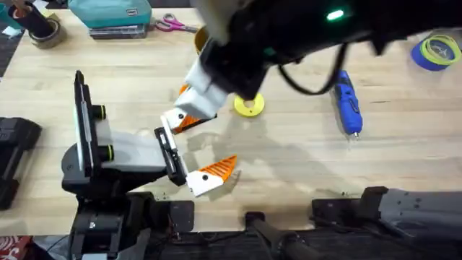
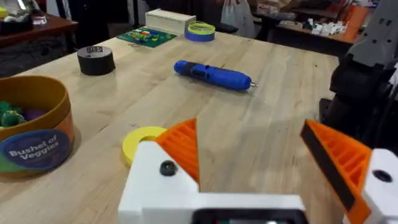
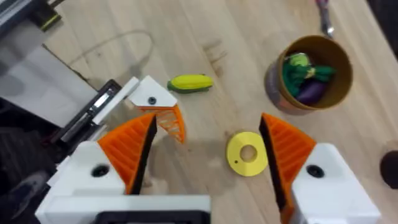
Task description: Pick up the gripper from the table and insert it into the empty holder that is missing its gripper. Then pick up a screw, insert it into the mounting hole, and use the screwdriver to tighten it. Finally, clean up the table by picking up the vegetable and placing it into the bucket.
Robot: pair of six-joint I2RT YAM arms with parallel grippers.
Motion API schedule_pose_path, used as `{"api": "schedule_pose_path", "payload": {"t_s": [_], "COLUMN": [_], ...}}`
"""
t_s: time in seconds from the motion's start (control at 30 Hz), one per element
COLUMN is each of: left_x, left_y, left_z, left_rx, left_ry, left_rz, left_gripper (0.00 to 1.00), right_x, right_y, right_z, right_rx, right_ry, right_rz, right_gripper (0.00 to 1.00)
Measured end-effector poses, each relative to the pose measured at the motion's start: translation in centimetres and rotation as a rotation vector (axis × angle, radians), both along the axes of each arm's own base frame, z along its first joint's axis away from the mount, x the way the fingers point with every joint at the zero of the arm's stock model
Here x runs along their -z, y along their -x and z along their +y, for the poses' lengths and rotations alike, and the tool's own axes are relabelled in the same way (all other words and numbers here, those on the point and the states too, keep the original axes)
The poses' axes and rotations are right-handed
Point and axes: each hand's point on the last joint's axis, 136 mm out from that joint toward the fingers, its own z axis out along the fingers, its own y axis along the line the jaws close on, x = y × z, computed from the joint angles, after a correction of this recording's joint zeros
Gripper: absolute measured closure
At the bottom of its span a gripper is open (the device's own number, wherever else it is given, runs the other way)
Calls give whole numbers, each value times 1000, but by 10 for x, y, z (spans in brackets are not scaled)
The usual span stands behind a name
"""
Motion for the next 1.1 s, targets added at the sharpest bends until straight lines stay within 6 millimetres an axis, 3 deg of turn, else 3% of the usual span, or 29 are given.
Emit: {"api": "schedule_pose_path", "payload": {"t_s": [0.03,0.5,1.1], "left_x": [0,0,0], "left_y": [0,0,0], "left_z": [0,0,0], "left_rx": [0,0,0], "left_ry": [0,0,0], "left_rz": [0,0,-1], "left_gripper": [15,15,15], "right_x": [-7,7,100], "right_y": [-4,-5,34], "right_z": [-17,-94,-128], "right_rx": [35,162,-222], "right_ry": [-23,-73,-110], "right_rz": [-16,-57,47], "right_gripper": [4,4,4]}}
